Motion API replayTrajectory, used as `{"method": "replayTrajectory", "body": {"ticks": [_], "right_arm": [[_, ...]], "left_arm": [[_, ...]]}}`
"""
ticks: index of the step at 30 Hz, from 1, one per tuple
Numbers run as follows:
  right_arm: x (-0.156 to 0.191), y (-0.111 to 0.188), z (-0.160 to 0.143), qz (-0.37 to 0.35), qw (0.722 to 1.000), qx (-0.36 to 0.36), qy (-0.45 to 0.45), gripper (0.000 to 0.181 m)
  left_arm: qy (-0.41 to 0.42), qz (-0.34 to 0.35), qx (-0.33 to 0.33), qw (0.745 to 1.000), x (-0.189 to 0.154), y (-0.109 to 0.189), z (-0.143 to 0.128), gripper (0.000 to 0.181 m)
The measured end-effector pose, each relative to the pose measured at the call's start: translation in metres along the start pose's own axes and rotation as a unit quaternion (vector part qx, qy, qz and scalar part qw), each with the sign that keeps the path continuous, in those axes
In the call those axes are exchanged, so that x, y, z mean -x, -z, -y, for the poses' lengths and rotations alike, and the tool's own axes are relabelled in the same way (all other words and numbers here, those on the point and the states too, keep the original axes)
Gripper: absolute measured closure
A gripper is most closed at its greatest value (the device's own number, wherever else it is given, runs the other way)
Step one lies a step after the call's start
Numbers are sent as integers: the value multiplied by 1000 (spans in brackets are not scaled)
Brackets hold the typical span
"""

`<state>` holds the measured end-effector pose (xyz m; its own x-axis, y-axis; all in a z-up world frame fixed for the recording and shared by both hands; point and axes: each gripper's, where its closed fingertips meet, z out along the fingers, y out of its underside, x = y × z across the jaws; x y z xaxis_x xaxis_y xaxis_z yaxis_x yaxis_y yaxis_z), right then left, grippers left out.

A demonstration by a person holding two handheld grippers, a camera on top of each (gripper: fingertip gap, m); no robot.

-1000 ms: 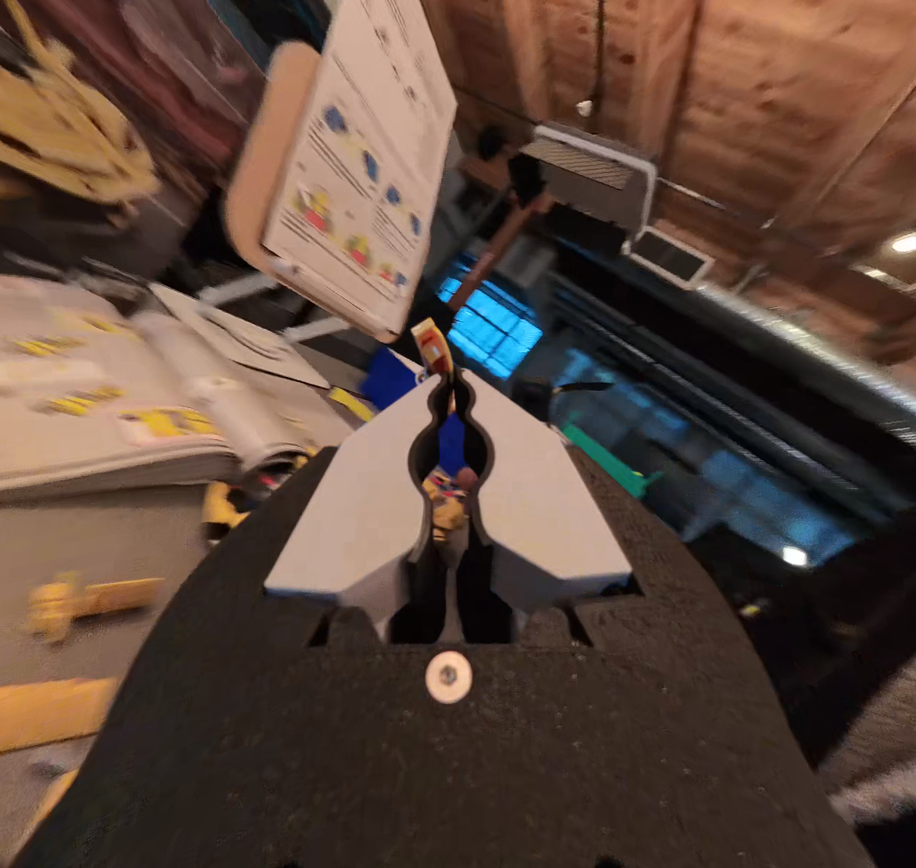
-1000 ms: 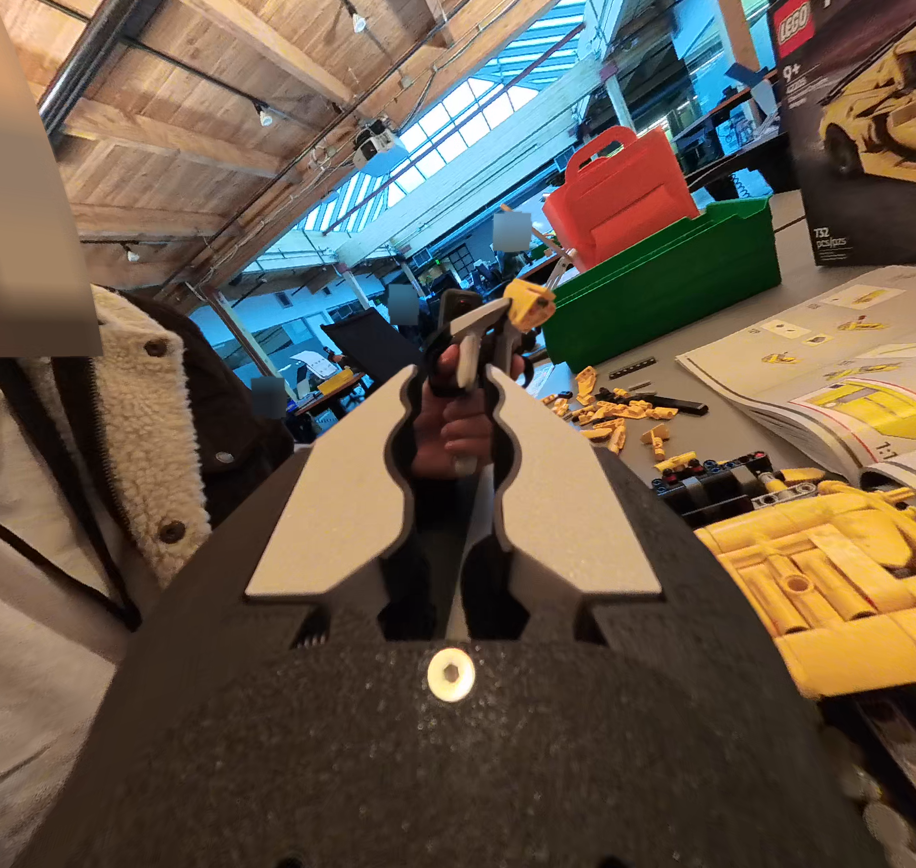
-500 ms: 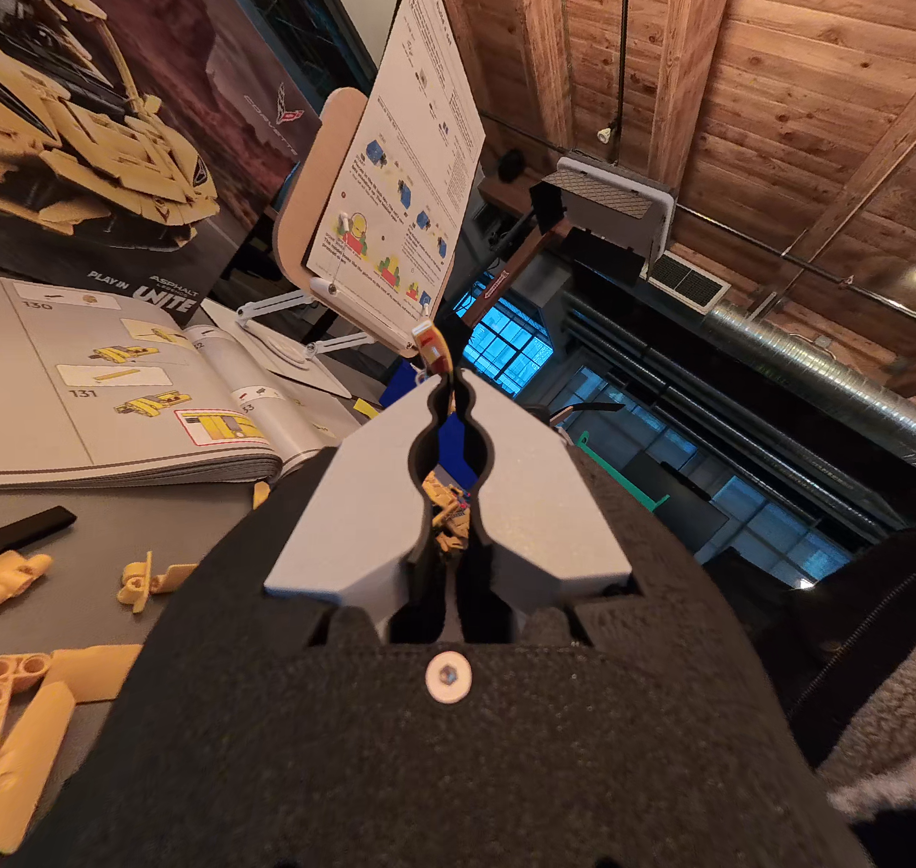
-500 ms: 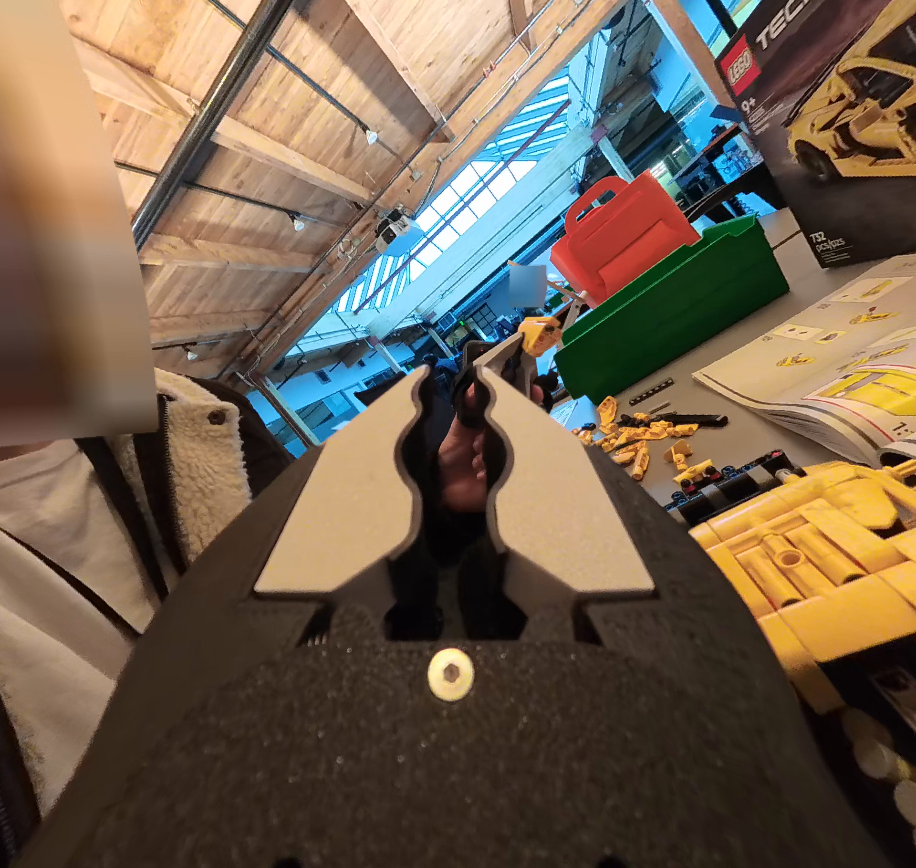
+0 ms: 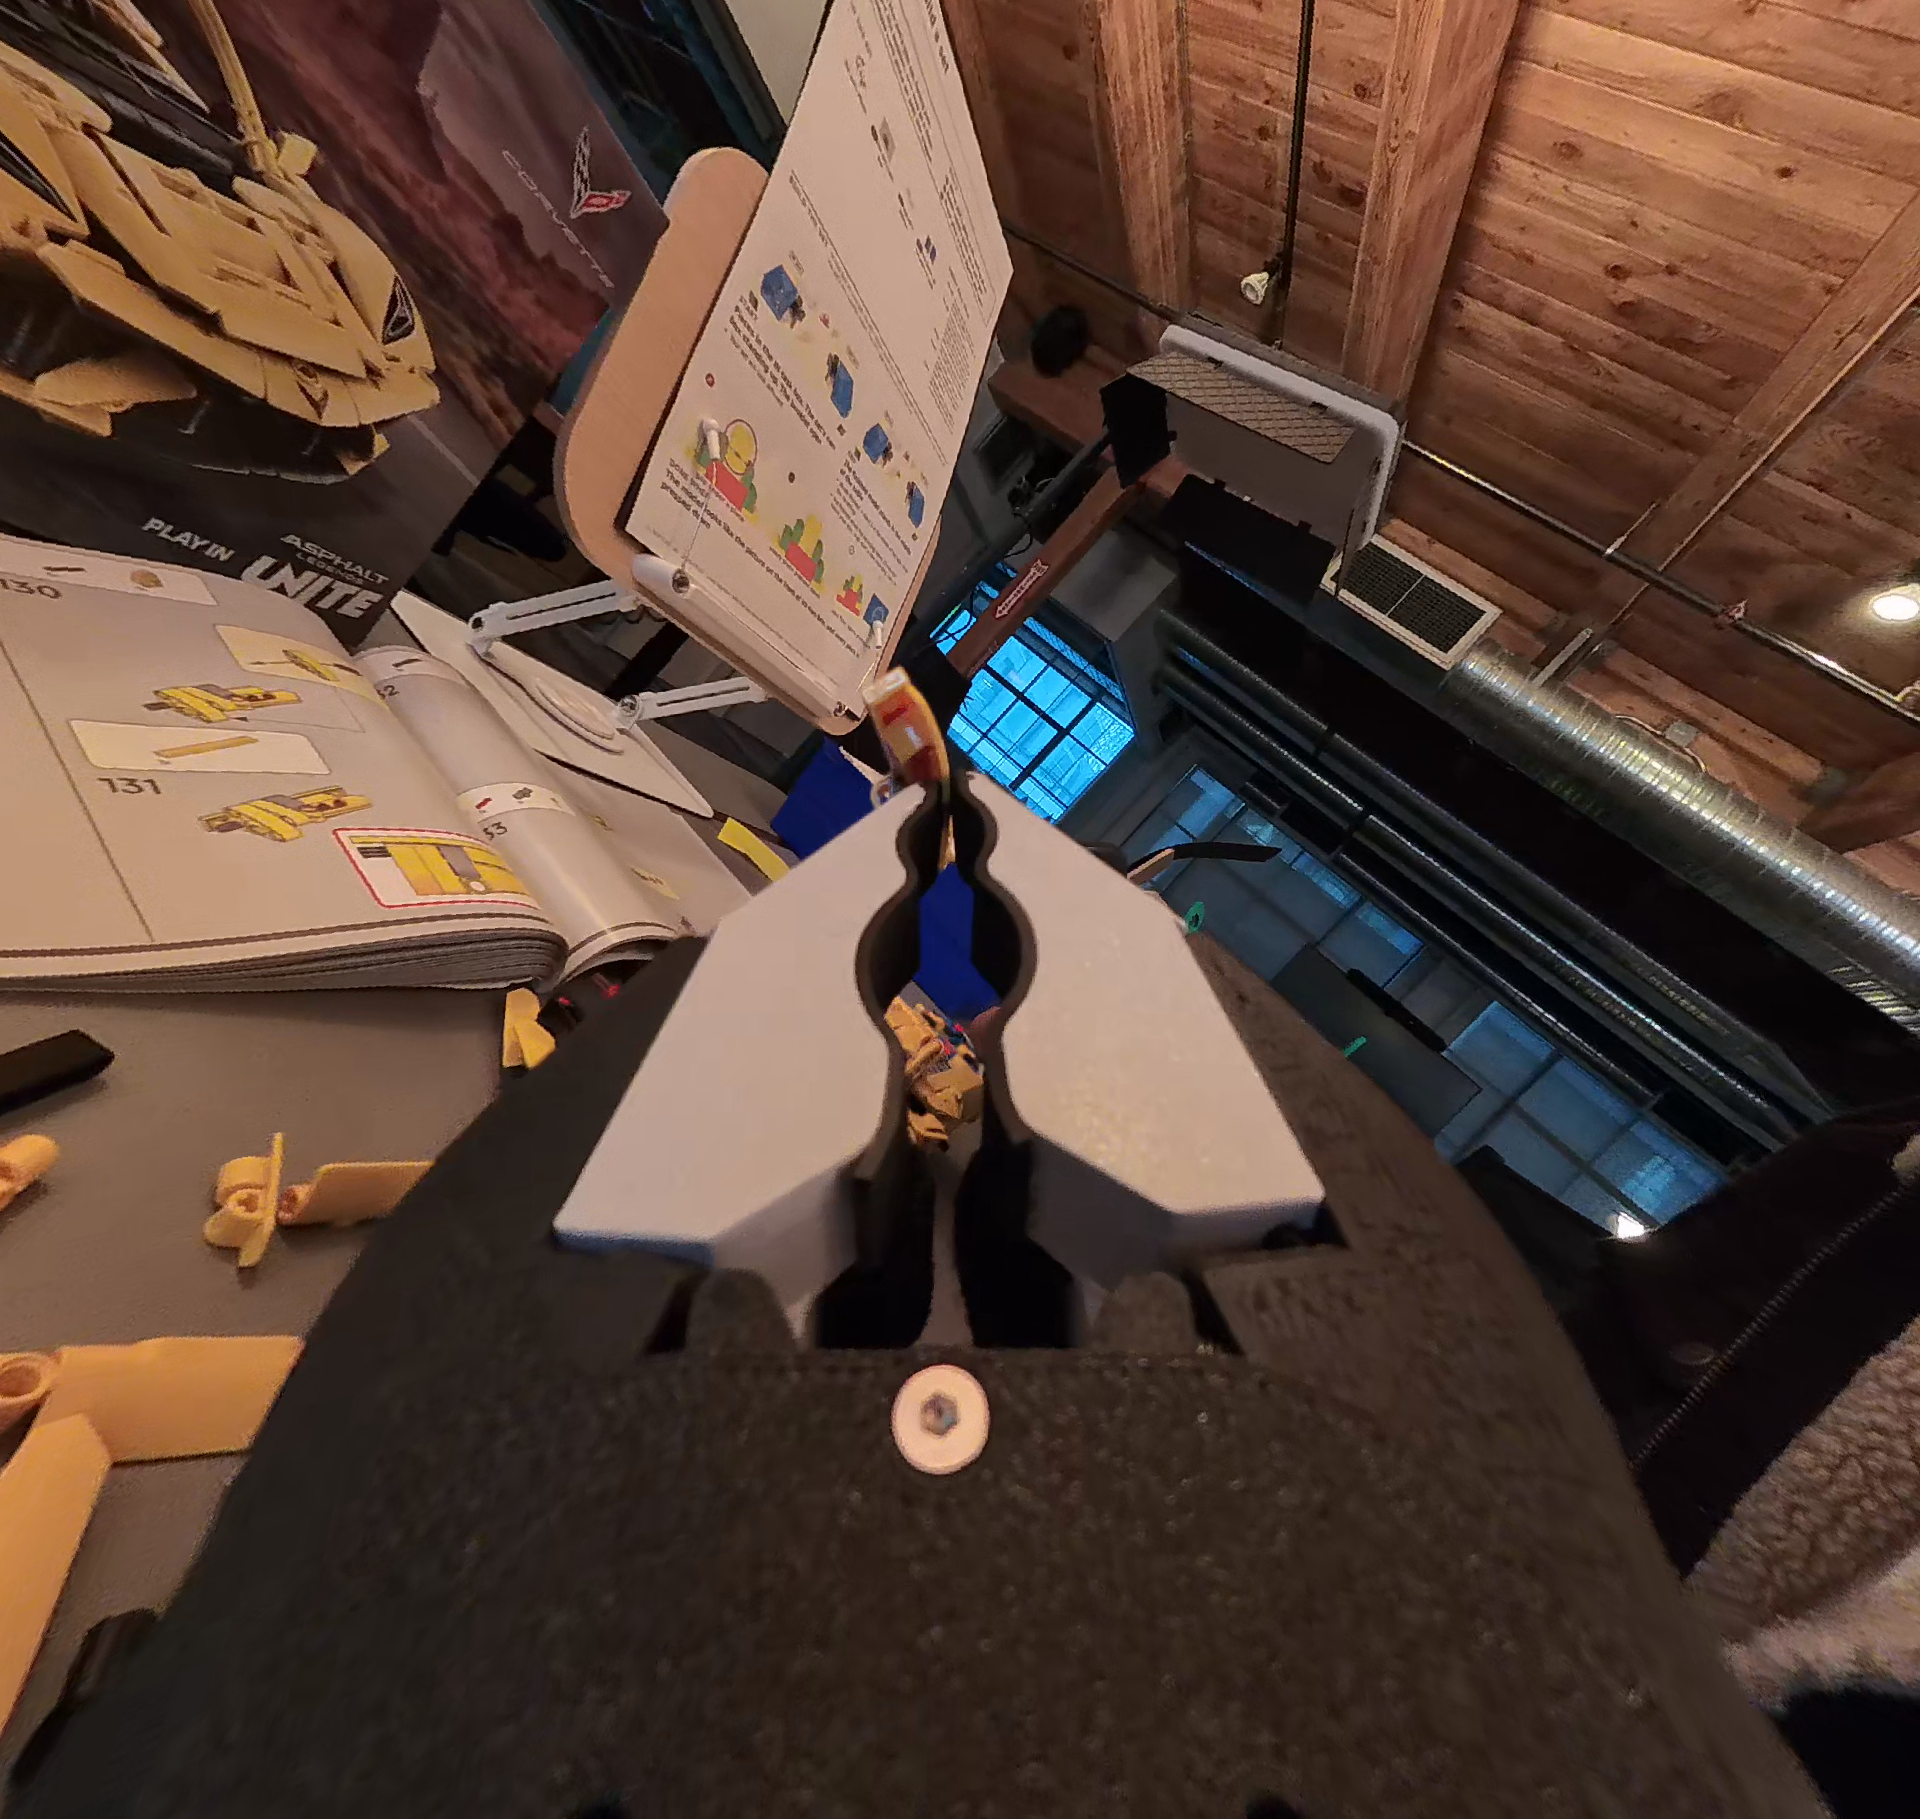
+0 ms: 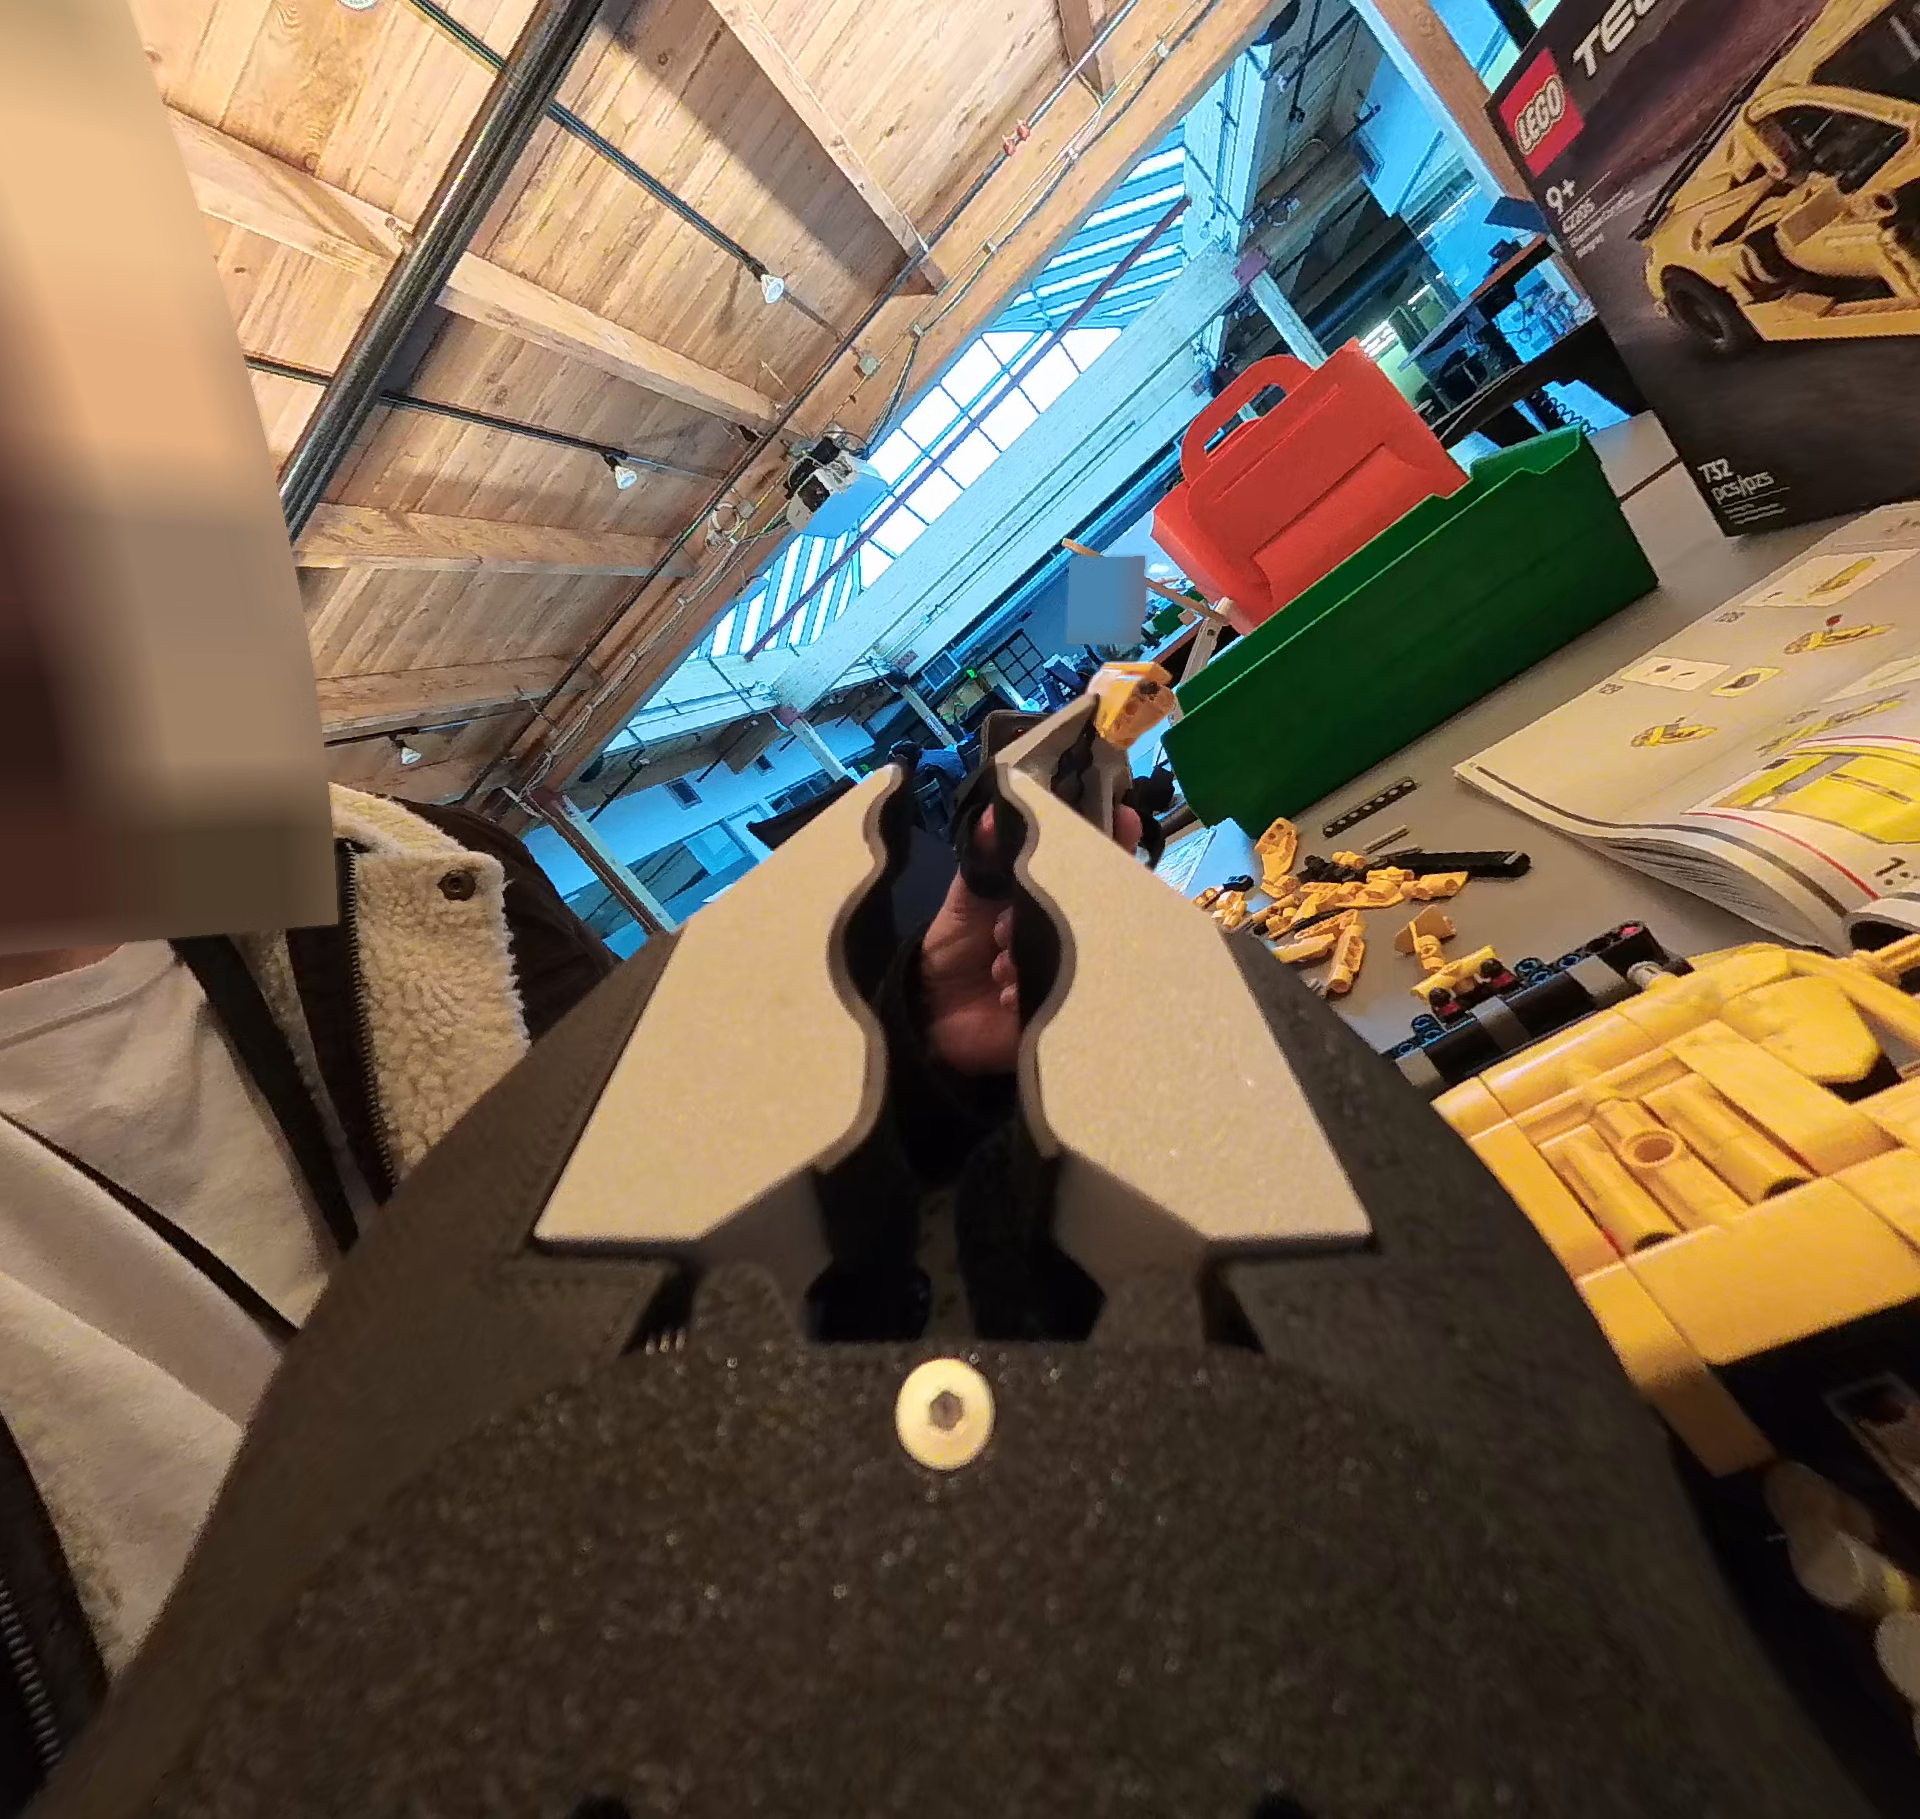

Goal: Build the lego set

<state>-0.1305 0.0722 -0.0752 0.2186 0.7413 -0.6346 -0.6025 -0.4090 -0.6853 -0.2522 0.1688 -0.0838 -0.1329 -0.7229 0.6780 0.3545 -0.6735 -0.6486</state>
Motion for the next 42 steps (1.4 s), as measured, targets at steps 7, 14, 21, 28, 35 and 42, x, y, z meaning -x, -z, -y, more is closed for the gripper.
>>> {"method": "replayTrajectory", "body": {"ticks": [7,14,21,28,35,42], "right_arm": [[0,-1,-1,1,1000,1,-2,168],[2,-1,0,3,1000,-1,-3,168],[2,-2,-1,5,1000,1,-5,168],[3,-2,-2,7,1000,2,-7,168],[4,-2,-1,9,1000,1,-6,168],[5,-1,-1,10,1000,2,-8,167]], "left_arm": [[1,-1,0,1000,0,0,0,181],[7,-2,0,1000,0,0,0,180],[11,-4,3,1000,0,-1,-2,181],[16,-5,2,1000,0,-1,-2,180],[23,-7,0,1000,1,0,-2,180],[29,-9,-2,1000,1,0,-1,181]]}}
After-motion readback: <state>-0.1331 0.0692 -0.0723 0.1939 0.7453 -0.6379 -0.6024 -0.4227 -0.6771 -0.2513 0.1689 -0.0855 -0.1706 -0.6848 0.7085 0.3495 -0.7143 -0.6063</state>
